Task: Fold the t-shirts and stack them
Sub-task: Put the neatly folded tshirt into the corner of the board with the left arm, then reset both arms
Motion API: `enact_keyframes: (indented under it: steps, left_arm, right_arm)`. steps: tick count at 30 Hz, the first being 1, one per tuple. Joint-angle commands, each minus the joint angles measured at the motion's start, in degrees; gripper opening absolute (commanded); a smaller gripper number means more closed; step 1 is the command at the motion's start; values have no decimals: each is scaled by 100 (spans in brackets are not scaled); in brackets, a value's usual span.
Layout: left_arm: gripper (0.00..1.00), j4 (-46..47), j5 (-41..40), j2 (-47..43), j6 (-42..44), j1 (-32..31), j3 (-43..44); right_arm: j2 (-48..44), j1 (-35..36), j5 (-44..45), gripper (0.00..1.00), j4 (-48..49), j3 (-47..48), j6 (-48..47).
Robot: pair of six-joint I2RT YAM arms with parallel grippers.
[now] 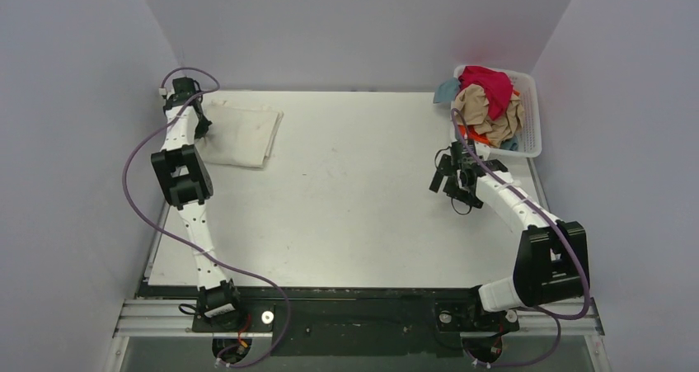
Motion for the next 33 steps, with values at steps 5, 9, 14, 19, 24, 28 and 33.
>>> enact_keyframes:
  steps: [5,9,14,19,24,28,33]
  left_arm:
    - [0,-50,-515,-115,-473,12,-5]
    - [0,-115,-570,-316,-603,10,-135]
    - [0,-272,-564,-554,-622,16,-120]
    - [55,-492,-541,-950,-683,8,196]
    - [83,-637,-368,-1921,-650,-15,315]
    - [85,-843,49,-3204,-606,-253,-705]
    - [87,1536,850,-6124,-875,-1303,-4888]
  right_arm:
    - [142,-92,45,88,-114,246,-30]
    - [37,-114,58,88,-115,210,16]
    - [-130,-125,-23,88,-152,241,26]
    - [-369,-134,-8,88,-311,370,67]
    - [-909,-130,-125,90,-429,398,127]
    - [-1535,-130,-162,92,-500,127,291]
    - [-2354,-142,-110,96,-476,-519,545]
